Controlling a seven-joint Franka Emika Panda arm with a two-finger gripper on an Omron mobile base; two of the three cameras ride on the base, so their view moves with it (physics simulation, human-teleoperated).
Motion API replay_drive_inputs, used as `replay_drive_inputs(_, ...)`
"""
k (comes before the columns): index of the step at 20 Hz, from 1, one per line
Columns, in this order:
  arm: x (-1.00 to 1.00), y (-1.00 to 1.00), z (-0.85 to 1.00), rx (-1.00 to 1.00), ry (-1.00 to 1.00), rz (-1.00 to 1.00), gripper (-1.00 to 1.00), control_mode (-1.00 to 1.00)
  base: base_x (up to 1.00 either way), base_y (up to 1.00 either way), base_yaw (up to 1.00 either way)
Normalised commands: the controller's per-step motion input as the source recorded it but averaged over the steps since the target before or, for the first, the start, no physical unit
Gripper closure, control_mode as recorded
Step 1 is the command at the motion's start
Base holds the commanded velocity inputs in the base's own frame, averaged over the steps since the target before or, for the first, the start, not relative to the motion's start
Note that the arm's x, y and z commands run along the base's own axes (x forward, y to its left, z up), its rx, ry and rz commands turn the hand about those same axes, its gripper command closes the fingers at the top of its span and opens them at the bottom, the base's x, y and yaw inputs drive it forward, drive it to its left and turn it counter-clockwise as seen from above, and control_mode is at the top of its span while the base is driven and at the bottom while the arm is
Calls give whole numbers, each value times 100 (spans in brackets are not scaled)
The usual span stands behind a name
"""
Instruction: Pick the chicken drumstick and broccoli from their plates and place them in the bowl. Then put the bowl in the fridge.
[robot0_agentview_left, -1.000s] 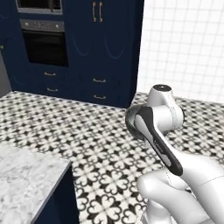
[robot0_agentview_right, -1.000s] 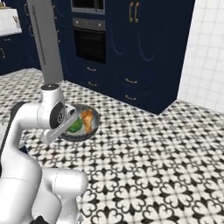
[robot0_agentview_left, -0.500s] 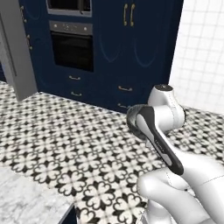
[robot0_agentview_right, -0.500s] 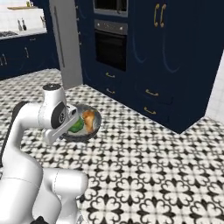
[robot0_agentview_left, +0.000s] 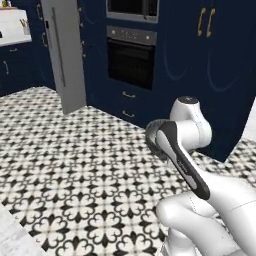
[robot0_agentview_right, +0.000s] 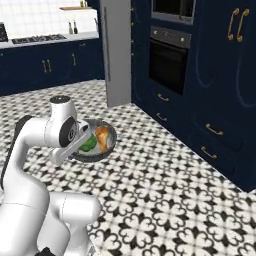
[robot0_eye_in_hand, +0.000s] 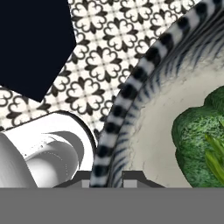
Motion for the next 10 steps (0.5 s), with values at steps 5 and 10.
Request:
replay_drive_inputs(5,0,0,0,0,0,0,100,100,100,-9,44)
replay_drive_inputs(10,0,0,0,0,0,0,100,100,100,-4,36)
